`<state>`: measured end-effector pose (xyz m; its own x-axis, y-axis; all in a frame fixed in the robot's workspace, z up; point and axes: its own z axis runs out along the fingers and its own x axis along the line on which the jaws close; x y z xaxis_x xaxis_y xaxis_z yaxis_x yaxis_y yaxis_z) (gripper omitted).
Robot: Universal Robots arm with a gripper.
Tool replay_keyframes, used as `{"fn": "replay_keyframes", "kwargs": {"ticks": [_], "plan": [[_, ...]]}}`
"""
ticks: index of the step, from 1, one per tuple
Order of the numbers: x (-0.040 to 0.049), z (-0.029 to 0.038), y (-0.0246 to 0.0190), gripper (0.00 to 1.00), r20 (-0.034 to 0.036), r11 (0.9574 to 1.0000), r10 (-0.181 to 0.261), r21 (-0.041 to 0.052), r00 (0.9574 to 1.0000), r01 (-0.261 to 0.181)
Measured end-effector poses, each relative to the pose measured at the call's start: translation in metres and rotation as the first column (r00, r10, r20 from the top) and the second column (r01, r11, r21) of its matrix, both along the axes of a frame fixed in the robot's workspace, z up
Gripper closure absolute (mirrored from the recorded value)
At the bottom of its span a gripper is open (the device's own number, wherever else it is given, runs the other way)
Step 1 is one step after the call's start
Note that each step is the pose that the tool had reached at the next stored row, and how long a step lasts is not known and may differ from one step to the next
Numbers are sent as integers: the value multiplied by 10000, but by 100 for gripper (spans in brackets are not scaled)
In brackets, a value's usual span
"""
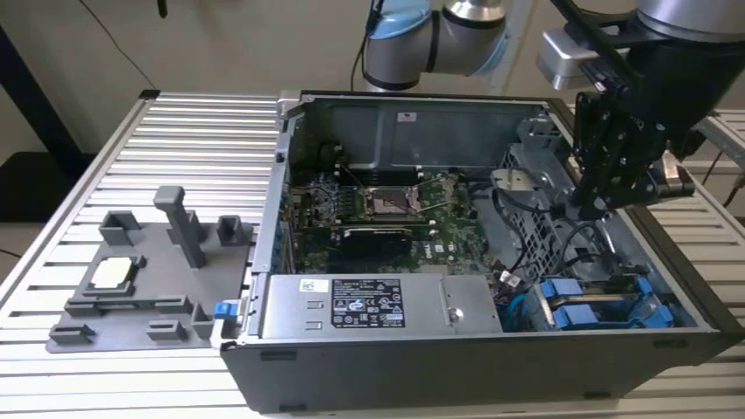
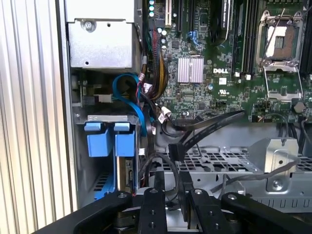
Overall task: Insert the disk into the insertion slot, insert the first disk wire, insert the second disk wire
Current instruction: 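Insert the first disk wire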
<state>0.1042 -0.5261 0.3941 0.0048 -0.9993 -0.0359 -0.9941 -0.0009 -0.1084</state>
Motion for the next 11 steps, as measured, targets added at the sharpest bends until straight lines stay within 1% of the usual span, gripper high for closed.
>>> {"fn": "replay_keyframes", "kwargs": {"ticks": [4,9,11], "plan": [[-68,22,0,73,51,10000,0,1,10000,0],[-202,29,0,73,162,10000,0,-1,9999,0],[-232,40,-1,73,194,10000,0,-2,9998,0]]}}
